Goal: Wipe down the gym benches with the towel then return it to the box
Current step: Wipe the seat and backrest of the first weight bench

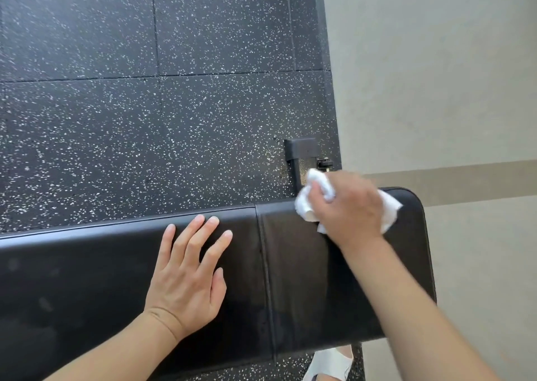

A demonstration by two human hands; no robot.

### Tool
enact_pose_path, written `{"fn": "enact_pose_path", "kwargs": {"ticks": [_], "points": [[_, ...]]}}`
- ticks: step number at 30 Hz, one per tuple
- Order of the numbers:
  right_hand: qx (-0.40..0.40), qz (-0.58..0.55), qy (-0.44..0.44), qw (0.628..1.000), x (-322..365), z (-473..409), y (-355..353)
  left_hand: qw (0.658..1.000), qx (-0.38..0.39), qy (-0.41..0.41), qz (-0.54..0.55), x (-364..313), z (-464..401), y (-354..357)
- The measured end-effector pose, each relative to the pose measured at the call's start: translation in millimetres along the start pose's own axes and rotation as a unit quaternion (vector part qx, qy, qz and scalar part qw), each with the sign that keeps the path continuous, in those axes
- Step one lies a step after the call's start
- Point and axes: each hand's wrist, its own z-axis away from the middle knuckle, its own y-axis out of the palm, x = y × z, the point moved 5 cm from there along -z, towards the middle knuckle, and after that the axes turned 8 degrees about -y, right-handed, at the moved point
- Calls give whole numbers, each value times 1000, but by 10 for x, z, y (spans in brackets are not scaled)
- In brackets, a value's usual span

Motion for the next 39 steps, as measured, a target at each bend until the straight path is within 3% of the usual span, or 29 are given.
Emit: {"fn": "enact_pose_path", "kwargs": {"ticks": [6,11,17,20,26,39], "points": [[44,-53,-72,995,1127,-22,465,1000,-2,-6,-5,-5,-2,-10],[-20,-71,-118,990,750,170,236,1000,-18,-3,-3,-21,-6,-44],[-83,-35,-46,995,-255,796,-204,1000,-29,-4,-2,-25,3,-43],[-69,-55,-11,996,44,1207,-137,1000,-25,-4,-2,-11,9,-55],[-48,-104,-21,993,1085,1690,163,1000,-16,-11,18,-6,9,-80],[-88,-41,1,995,893,933,144,999,-43,-13,22,-64,35,-121]]}}
